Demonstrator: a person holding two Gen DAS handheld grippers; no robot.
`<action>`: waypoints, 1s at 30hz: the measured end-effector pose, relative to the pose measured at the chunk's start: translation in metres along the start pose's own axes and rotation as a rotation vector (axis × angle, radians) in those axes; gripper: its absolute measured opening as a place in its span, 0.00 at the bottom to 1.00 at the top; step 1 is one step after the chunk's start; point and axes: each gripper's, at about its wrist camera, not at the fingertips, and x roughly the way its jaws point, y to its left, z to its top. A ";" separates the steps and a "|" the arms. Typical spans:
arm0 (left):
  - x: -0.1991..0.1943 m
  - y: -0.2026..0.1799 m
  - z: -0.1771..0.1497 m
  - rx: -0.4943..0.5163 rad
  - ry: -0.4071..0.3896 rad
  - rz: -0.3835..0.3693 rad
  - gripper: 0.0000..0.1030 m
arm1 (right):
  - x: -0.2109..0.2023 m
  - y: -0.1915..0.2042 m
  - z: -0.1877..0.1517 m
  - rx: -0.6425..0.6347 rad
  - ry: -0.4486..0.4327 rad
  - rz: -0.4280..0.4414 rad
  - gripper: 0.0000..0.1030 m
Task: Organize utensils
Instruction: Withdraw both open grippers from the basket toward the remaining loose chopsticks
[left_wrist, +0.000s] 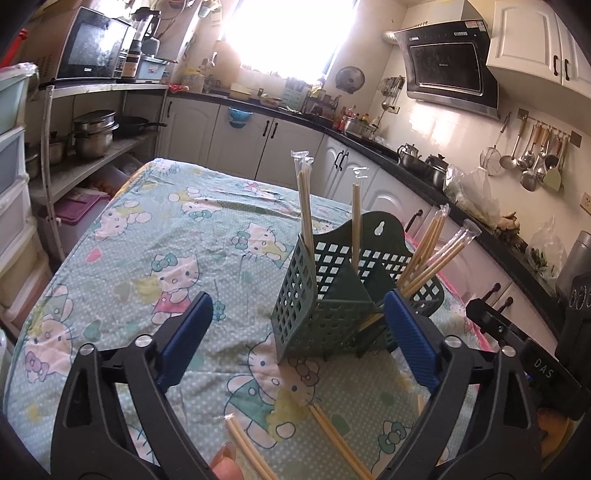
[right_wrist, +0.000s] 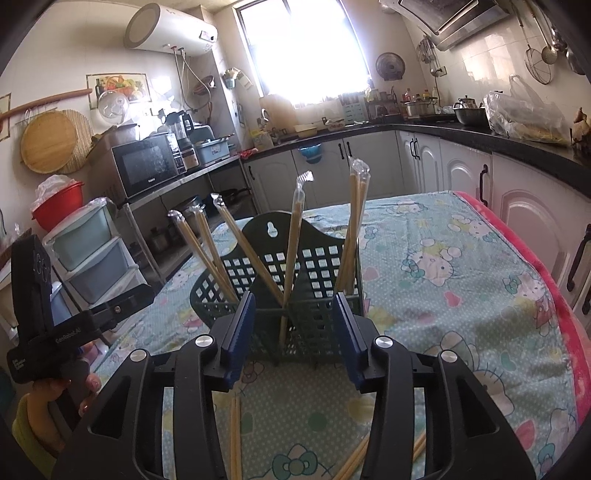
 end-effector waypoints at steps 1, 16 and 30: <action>0.000 0.001 -0.001 0.000 0.002 0.002 0.87 | 0.000 0.001 -0.002 -0.002 0.005 0.000 0.42; -0.001 0.004 -0.020 0.023 0.041 0.023 0.89 | -0.002 0.002 -0.020 -0.026 0.054 -0.013 0.49; 0.002 0.013 -0.044 0.017 0.101 0.043 0.89 | 0.000 -0.001 -0.042 -0.032 0.121 -0.029 0.53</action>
